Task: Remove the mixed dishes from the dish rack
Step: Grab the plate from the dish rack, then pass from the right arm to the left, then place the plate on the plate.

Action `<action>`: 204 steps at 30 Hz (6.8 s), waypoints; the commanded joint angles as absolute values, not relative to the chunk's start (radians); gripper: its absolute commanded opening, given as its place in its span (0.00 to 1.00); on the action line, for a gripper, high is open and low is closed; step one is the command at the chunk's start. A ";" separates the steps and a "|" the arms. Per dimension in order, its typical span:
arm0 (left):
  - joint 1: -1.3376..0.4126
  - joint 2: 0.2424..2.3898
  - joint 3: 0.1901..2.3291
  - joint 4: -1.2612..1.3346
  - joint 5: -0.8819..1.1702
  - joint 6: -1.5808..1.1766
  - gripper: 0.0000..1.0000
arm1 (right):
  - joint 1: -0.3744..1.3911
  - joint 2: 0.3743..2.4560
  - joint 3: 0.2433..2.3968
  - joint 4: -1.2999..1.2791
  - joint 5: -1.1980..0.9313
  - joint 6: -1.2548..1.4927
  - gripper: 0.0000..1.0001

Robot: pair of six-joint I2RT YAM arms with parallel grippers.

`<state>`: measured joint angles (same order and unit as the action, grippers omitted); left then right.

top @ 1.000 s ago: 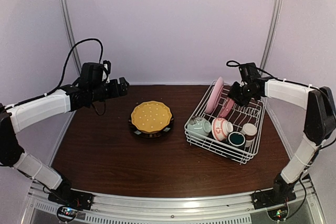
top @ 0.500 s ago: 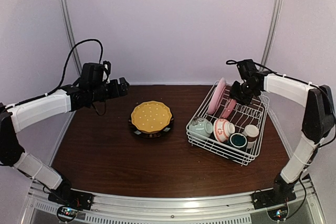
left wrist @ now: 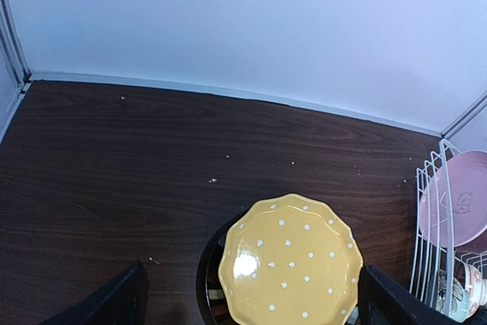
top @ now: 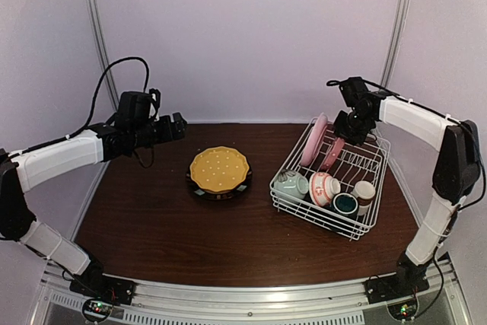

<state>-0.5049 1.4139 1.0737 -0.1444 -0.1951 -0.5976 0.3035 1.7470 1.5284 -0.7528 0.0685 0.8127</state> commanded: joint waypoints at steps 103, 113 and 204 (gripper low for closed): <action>-0.617 1.517 1.217 0.155 0.578 -0.519 0.53 | 0.566 1.447 1.358 0.029 -0.793 0.492 0.00; -0.617 1.541 1.229 0.169 0.605 -0.539 0.28 | 0.574 1.449 1.341 0.031 -0.786 0.487 0.00; -0.355 1.822 1.170 -0.029 0.393 -0.753 0.00 | 0.445 1.434 1.276 -0.003 -0.706 0.565 1.00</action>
<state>-0.3672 1.8252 1.1366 -0.1658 0.3538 -0.7425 0.4511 1.4414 1.2892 -0.0254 -0.6926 0.5549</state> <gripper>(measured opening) 0.103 0.996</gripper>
